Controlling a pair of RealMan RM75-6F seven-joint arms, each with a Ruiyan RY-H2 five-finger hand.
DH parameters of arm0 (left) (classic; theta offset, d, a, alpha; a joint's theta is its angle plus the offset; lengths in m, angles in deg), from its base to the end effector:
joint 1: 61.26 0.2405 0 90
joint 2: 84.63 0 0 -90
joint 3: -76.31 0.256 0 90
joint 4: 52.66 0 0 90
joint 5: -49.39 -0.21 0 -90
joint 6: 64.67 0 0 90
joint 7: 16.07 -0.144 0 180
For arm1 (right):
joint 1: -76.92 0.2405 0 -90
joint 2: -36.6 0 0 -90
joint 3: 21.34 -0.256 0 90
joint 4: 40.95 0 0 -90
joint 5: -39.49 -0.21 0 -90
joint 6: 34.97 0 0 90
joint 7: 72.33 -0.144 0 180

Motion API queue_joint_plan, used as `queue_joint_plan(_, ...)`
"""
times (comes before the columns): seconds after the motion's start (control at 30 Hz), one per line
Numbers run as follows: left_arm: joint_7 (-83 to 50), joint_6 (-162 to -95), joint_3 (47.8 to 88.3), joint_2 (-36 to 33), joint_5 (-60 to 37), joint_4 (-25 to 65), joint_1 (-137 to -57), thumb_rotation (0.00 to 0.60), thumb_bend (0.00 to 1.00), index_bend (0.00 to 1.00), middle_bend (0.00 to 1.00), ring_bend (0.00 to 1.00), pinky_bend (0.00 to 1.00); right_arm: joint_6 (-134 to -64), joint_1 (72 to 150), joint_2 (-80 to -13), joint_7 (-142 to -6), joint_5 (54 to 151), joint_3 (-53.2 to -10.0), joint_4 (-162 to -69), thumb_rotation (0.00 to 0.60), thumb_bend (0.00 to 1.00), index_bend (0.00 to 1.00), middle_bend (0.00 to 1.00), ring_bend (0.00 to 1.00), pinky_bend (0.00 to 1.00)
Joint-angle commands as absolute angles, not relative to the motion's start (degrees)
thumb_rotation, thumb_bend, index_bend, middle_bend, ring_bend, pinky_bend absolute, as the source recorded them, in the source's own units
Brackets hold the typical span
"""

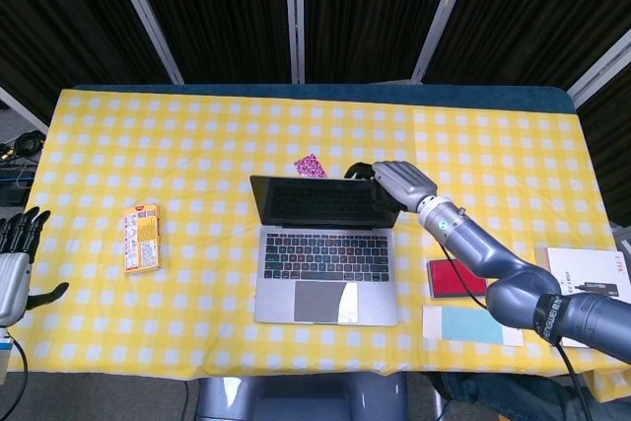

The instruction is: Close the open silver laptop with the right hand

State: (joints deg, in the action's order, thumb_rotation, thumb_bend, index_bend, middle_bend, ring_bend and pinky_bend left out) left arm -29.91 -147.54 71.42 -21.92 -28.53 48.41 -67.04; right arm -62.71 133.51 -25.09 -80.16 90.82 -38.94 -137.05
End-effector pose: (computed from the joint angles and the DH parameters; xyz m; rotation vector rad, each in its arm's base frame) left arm -0.2964 0.1896 0.1588 -1.3442 -0.8851 -0.7615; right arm -0.0799 -0.3985 0.0933 1.9177 -1.4050 0.9768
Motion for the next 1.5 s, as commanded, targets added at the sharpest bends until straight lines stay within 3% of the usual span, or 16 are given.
queue_joint_plan(0.03, -29.94, -147.58, 71.5, -21.94, -28.61, 48.47, -67.04, 0.6, 0.0, 0.0, 0.0, 0.0, 0.0, -62.54, 132.32, -23.06, -80.81, 93.6, -39.02, -140.3, 0.6, 1.0, 0.29, 0.34, 0.27, 0.35)
queue_joint_plan(0.37, -30.15, -147.82, 71.85, -21.87, -29.02, 48.61, -67.03, 0.6, 0.0, 0.0, 0.0, 0.0, 0.0, -63.85, 128.42, -20.12, -80.05, 105.92, -36.74, -149.07, 0.6, 1.0, 0.29, 0.34, 0.27, 0.35)
queue_joint_plan(0.7, -30.11, -147.67, 72.09, -21.8, -29.26, 48.45, -67.21, 0.6, 0.0, 0.0, 0.0, 0.0, 0.0, -66.41, 125.88, -20.94, -75.94, 117.82, -31.12, -151.9, 0.6, 1.0, 0.28, 0.33, 0.27, 0.35)
queue_joint_plan(1.2, -30.34, -147.4, 72.31, -21.55, -29.17, 48.26, -67.45, 0.6, 0.0, 0.0, 0.0, 0.0, 0.0, -70.64, 122.97, -27.78, -68.6, 129.25, -21.91, -145.48, 0.6, 1.0, 0.26, 0.32, 0.27, 0.35)
queue_joint_plan(1.5, -30.7, -147.38, 72.41, -21.39, -29.14, 48.34, -67.56, 0.6, 0.0, 0.0, 0.0, 0.0, 0.0, -73.98, 121.61, -31.82, -67.62, 132.89, -19.01, -140.87, 0.6, 1.0, 0.26, 0.32, 0.27, 0.35)
